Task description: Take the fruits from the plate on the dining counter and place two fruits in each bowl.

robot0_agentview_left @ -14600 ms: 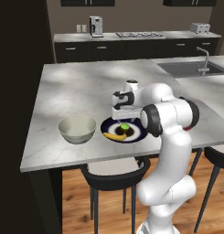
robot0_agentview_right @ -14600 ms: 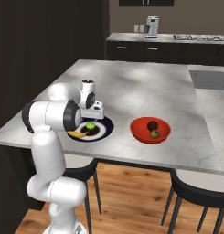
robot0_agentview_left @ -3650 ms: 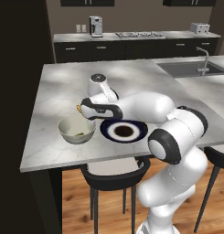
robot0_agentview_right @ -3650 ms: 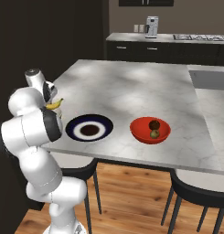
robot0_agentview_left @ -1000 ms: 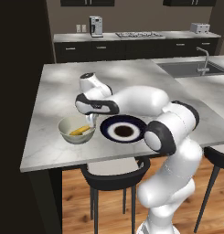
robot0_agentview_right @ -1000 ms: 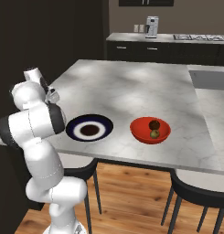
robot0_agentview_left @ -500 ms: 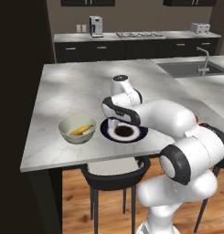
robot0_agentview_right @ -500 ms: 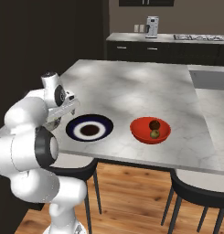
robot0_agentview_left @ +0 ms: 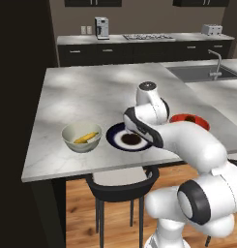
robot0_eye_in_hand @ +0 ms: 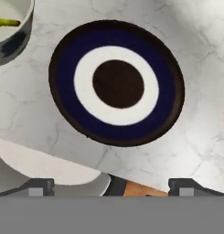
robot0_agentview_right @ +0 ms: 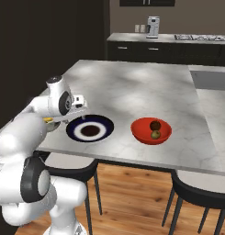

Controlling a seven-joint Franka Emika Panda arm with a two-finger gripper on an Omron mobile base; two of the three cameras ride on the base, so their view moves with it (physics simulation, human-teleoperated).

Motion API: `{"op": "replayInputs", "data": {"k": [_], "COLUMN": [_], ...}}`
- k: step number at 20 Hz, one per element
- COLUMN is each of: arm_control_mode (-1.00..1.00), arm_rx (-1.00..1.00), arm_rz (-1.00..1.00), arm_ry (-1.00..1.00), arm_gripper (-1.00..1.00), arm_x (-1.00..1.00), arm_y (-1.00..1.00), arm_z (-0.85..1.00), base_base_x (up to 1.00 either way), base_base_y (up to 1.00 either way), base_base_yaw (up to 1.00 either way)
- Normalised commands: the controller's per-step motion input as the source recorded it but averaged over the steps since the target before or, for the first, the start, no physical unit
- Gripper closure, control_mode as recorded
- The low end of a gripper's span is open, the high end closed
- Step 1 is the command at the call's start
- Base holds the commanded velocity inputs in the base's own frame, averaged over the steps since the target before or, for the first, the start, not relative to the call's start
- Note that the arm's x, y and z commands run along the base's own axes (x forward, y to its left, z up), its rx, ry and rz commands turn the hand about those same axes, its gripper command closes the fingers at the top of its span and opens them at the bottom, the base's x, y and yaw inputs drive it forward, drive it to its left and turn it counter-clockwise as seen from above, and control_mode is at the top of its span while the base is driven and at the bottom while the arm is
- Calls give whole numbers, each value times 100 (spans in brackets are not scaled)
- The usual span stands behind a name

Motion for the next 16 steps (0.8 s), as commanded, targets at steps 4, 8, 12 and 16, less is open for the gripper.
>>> {"op": "replayInputs", "data": {"k": [4,8,12,16], "arm_control_mode": [-100,-100,-100,-100], "arm_rx": [23,23,17,7], "arm_rz": [-26,-9,-2,-3], "arm_ry": [-4,-7,-9,-8], "arm_gripper": [-100,-100,-100,-100], "arm_x": [-61,-78,-81,-69], "arm_y": [-45,-38,-21,-16], "arm_z": [19,24,25,18], "base_base_x": [0,0,0,0], "base_base_y": [0,0,0,0], "base_base_yaw": [0,0,0,0]}}
